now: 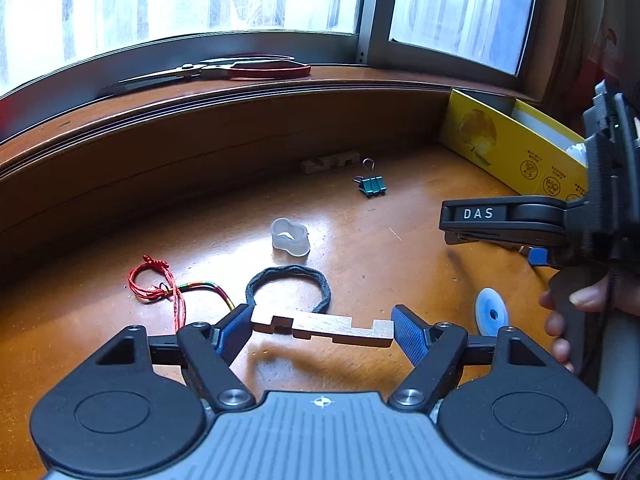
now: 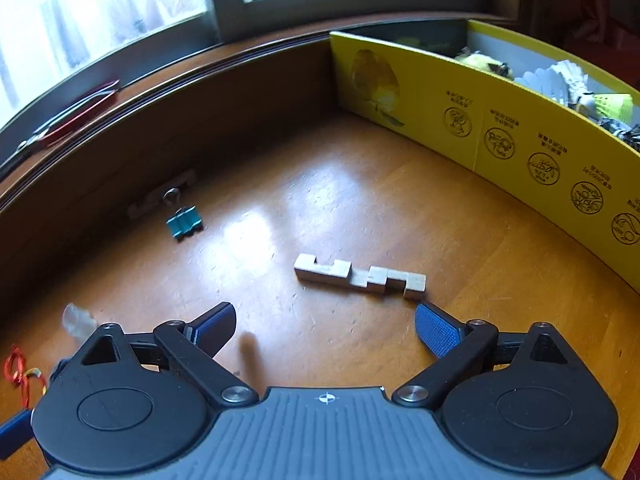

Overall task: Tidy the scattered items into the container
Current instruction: 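Grasp the joined wooden puzzle piece on the desk with the right gripper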

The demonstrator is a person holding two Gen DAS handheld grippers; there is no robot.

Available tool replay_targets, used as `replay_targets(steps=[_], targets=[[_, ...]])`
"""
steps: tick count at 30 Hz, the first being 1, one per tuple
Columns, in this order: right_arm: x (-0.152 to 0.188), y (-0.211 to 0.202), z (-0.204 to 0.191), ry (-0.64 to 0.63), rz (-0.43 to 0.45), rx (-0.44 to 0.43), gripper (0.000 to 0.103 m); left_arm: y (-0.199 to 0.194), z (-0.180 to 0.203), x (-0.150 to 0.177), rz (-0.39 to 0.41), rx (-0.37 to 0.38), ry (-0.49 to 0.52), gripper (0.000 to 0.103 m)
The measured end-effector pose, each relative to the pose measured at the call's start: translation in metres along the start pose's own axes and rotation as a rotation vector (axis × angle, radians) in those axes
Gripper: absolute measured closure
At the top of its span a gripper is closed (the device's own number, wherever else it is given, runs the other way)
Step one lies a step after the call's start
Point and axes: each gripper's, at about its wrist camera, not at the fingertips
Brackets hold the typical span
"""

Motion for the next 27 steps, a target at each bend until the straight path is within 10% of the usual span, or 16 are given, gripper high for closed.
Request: replay_targets(steps=[27], targets=[[-0.001, 0.016, -0.001, -0.032, 0.072, 0.1, 0.004, 0.009, 0.007, 0.001, -0.029, 0.032, 0.016, 0.026]])
Point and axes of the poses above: each gripper's, at about its wrist camera, not at the fingertips, and y roughly the way its jaws point, z to its right, x to its underside, and after that the axes turned 12 degrees about -y, right-handed
